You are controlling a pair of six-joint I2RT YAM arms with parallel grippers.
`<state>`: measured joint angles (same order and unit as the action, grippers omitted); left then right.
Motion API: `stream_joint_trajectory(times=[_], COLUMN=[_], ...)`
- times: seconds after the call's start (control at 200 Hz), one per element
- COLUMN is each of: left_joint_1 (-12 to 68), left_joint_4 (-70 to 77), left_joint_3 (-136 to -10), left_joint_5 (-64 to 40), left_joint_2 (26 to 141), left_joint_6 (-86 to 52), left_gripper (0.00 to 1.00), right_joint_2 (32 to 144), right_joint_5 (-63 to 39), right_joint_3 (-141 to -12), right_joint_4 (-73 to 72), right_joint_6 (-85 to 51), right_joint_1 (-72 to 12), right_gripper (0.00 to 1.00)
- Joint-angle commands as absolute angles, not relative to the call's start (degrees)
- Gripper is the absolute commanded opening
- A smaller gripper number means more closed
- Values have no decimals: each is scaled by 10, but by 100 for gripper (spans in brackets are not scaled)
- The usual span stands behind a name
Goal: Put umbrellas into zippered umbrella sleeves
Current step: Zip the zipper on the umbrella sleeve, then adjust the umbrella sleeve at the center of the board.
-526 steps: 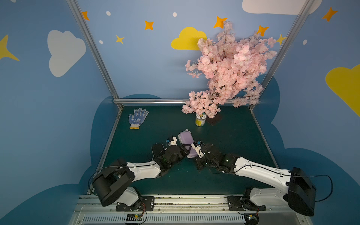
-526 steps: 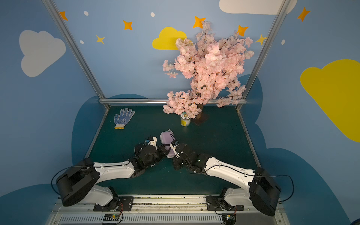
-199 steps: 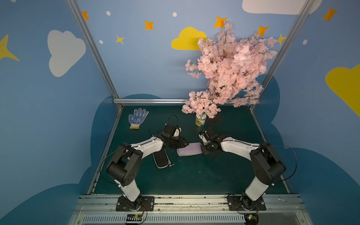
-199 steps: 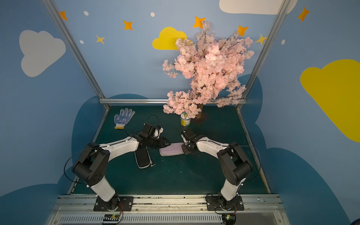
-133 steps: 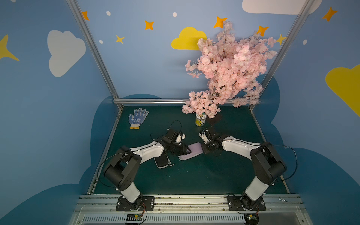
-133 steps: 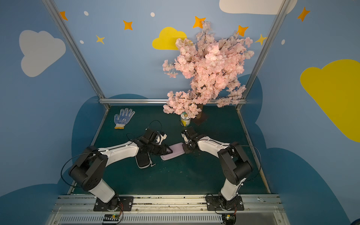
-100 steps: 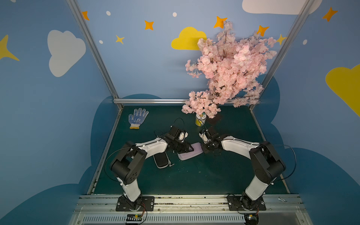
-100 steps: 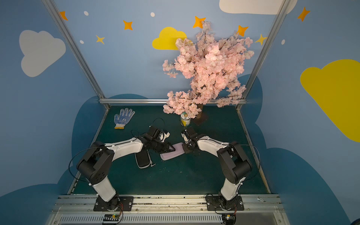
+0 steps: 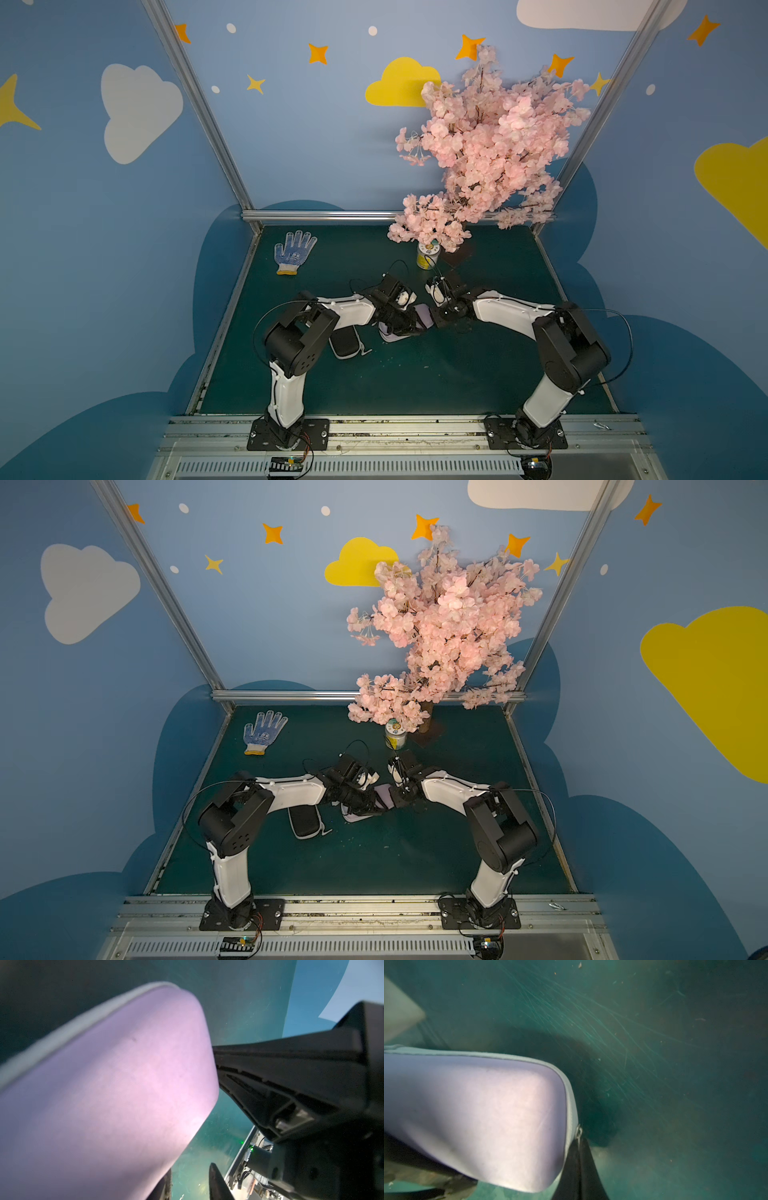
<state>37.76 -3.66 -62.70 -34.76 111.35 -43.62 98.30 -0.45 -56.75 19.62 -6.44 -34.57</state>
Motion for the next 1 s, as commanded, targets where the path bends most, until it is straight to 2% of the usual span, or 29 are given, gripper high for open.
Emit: stream_joint_trajectory(times=[0.0, 0.285, 0.455, 0.621, 0.851, 0.996], left_joint_1=[356, 335, 335, 334, 295, 272], left_joint_4=[-94, -22, -9, 0, -23, -84], left_joint_3=[-583, -549, -550, -549, -555, -580], left_joint_5=[-249, -270, -274, -279, -314, -340], left_joint_2=[1179, 1208, 1222, 1219, 1125, 1040], left_joint_6=[-491, -544, -547, -547, -524, -472], left_gripper=[30, 27, 27, 27, 29, 37], right_joint_2=[954, 929, 929, 936, 937, 939], right_joint_5=[-7, 0, -25, -65, -65, -41], right_joint_3=[-542, -527, -533, -544, -539, -545], right_joint_4=[234, 278, 285, 248, 245, 266], right_joint_6=[-80, -93, -122, -164, -167, -134], right_joint_1=[-345, -391, -447, -462, -429, -409], right_gripper=[0, 0, 0, 0, 0, 0])
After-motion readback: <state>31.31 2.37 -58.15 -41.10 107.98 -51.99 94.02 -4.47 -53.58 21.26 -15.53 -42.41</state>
